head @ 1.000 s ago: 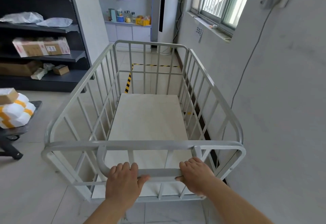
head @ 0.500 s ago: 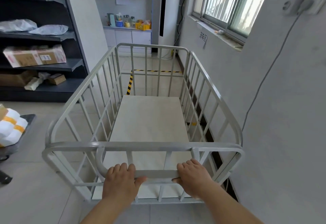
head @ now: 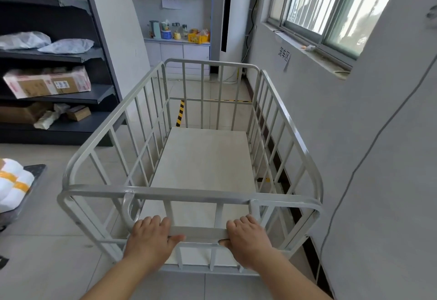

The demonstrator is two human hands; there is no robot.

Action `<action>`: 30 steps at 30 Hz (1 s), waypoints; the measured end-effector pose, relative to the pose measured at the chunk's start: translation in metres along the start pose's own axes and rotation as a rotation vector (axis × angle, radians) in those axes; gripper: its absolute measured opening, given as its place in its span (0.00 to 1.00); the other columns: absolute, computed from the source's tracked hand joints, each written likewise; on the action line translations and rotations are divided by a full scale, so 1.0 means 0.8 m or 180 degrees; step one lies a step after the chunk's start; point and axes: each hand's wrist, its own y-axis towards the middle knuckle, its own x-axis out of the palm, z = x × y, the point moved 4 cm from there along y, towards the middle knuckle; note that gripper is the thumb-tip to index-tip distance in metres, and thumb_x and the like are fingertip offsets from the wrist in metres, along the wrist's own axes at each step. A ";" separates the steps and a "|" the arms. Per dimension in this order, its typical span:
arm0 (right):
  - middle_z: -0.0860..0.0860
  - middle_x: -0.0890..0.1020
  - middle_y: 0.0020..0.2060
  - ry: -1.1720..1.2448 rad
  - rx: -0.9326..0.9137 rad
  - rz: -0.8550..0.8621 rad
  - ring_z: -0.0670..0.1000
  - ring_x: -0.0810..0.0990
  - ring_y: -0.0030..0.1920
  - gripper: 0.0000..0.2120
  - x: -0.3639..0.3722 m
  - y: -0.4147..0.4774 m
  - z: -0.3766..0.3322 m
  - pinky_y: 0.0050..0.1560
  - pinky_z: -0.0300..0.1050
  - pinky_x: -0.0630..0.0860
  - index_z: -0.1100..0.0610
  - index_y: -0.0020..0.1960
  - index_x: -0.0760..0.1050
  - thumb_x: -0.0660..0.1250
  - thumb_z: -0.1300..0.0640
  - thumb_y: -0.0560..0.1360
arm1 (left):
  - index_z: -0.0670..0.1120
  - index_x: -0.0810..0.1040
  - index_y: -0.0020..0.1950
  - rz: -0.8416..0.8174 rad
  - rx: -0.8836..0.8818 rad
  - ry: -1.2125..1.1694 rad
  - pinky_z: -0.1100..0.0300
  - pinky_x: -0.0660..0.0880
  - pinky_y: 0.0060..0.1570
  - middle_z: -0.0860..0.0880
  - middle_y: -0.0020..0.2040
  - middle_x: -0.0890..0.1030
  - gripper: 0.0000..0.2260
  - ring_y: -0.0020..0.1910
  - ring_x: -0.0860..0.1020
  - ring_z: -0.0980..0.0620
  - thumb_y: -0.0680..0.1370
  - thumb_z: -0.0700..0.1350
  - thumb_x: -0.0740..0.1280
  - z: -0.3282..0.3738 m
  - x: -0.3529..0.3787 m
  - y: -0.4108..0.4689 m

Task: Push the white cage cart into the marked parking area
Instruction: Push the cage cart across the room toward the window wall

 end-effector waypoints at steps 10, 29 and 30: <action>0.56 0.77 0.47 0.0008 -0.0160 0.0305 0.58 0.73 0.48 0.22 -0.017 0.097 0.026 0.59 0.51 0.64 0.58 0.51 0.68 0.49 0.40 0.79 | 0.50 0.68 0.57 -0.0421 0.0022 0.0222 0.56 0.61 0.58 0.51 0.56 0.72 0.37 0.55 0.68 0.51 0.68 0.73 0.34 -0.024 -0.015 0.105; 0.53 0.78 0.48 -0.0146 0.0052 0.0274 0.56 0.75 0.51 0.21 -0.054 0.254 0.050 0.60 0.48 0.65 0.56 0.53 0.69 0.50 0.39 0.79 | 0.48 0.69 0.59 -0.0679 0.0182 0.0149 0.51 0.60 0.61 0.48 0.58 0.74 0.26 0.60 0.68 0.47 0.77 0.67 0.47 -0.079 -0.023 0.271; 0.53 0.78 0.48 -0.0128 0.0051 0.0268 0.56 0.75 0.50 0.20 -0.054 0.260 0.049 0.60 0.48 0.65 0.56 0.52 0.69 0.51 0.40 0.79 | 0.48 0.69 0.59 -0.0658 0.0202 0.0133 0.51 0.60 0.61 0.48 0.58 0.74 0.27 0.60 0.68 0.47 0.77 0.67 0.46 -0.083 -0.022 0.277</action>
